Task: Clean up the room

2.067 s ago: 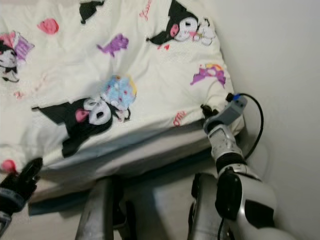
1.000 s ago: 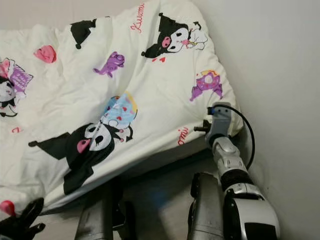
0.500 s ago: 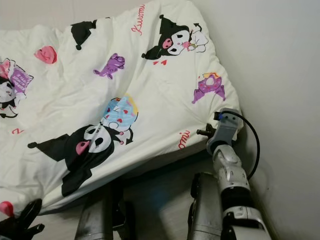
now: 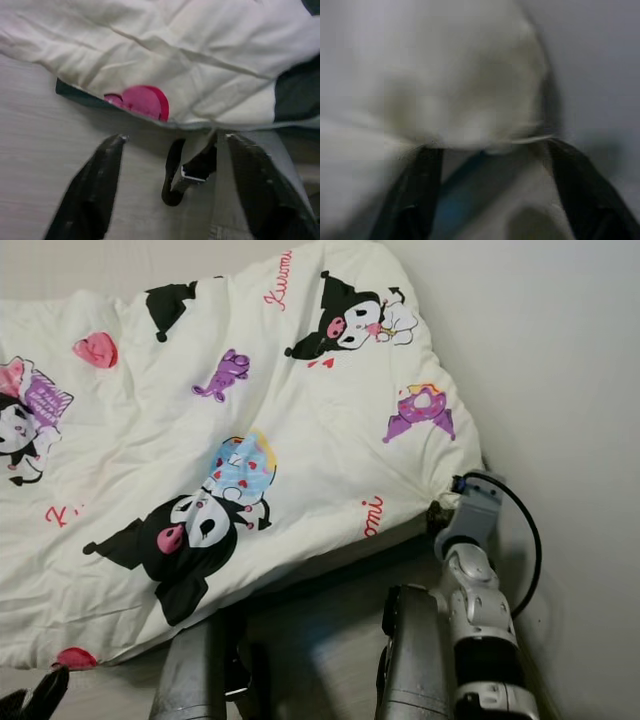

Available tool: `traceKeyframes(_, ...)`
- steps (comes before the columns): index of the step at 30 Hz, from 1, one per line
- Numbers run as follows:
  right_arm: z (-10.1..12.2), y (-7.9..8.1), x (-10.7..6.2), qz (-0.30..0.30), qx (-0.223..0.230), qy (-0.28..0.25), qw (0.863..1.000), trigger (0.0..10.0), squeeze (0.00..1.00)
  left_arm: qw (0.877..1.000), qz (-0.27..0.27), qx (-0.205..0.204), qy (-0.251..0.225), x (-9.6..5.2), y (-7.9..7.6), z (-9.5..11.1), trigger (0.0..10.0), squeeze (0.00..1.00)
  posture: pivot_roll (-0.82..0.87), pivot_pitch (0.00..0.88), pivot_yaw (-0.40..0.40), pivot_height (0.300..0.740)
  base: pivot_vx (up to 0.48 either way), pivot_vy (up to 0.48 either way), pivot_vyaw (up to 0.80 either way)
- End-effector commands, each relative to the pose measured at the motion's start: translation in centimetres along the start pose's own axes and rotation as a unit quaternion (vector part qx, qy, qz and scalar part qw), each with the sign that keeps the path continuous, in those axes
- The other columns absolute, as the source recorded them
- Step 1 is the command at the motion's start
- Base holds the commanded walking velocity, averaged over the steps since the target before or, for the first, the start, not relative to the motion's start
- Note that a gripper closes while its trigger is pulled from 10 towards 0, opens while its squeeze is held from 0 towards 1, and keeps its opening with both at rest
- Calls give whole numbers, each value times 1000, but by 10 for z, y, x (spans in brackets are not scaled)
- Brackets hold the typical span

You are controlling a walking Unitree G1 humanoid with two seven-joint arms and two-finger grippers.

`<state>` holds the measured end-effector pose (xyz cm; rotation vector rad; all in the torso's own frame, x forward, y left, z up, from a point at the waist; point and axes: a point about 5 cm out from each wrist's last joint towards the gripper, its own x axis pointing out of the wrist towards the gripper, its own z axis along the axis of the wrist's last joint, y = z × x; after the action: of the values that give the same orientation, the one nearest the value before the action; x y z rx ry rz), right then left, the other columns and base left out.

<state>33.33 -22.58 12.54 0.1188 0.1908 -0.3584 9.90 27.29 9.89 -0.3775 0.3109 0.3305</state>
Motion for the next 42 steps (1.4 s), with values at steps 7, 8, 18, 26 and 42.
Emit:
traceKeyframes(7,36,-18,-12,-101,-20,-121,987,10000,1000,999,-8,28,-34,3,-6,15,10000,0,62,456,14,573,0,0,0)
traceKeyframes(8,54,-15,-13,-101,-14,-174,979,10000,1000,998,-16,33,-60,10,-10,28,10000,0,62,457,14,573,0,0,0)
traceKeyframes(18,99,52,-2,69,-12,-251,966,10000,0,971,-79,90,-206,64,-43,116,10000,0,64,463,16,573,0,0,0)
traceKeyframes(26,83,86,12,153,-13,-188,970,10000,0,969,18,156,-189,96,-22,126,10000,0,67,467,30,573,0,0,0)
traceKeyframes(42,-60,71,12,239,-299,130,914,10000,0,903,91,418,30,109,44,43,10000,0,73,475,42,573,0,0,0)
